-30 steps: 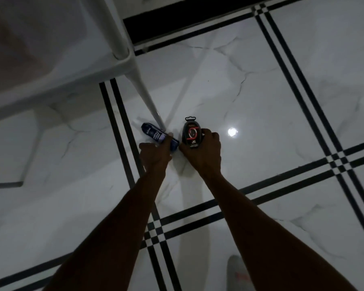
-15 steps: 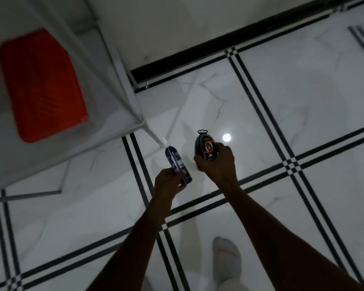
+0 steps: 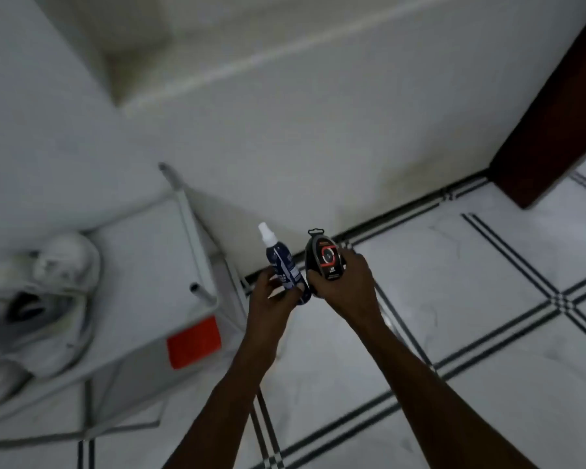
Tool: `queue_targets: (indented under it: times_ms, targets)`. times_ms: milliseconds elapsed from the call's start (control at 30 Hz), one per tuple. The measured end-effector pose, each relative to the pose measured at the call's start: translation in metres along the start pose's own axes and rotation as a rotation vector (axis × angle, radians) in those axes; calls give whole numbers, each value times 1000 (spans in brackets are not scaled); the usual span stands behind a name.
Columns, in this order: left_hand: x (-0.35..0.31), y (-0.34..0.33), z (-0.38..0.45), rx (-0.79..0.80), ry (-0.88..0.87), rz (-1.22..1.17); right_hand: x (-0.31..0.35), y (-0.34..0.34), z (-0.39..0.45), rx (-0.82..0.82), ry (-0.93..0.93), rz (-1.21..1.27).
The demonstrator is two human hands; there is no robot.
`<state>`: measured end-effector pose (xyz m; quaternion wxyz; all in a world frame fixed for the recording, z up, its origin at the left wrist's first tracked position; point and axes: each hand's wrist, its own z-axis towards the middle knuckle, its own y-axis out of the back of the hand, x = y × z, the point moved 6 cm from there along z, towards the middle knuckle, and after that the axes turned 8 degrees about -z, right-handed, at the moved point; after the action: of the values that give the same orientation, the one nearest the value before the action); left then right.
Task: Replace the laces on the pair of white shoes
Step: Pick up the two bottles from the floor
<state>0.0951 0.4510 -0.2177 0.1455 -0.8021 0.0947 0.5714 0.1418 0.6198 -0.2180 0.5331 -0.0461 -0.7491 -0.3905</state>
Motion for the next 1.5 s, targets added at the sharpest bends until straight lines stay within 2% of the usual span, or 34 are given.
queue_targets:
  times_ms: [167, 300, 500, 667, 867, 1100, 1333, 1500]
  targets:
    - [-150, -16, 4, -30, -187, 34, 131, 60, 39, -21, 126, 38]
    - [-231, -14, 9, -77, -286, 53, 203, 90, 57, -14, 156, 8]
    - [-315, 16, 32, -181, -353, 103, 296, 102, 84, 13, 228, -43]
    - [-363, 55, 70, -297, -432, 166, 349, 71, 125, 35, 263, -77]
    - [-392, 89, 156, -373, -480, 317, 391, 7, 198, 72, 266, -157]
    - [-389, 115, 251, -460, -458, 428, 418, -47, 276, 53, 250, -266]
    - [-372, 129, 273, -464, -463, 420, 403, -76, 287, 19, 275, -356]
    - [-371, 126, 267, -466, -441, 429, 409, -69, 280, 16, 293, -379]
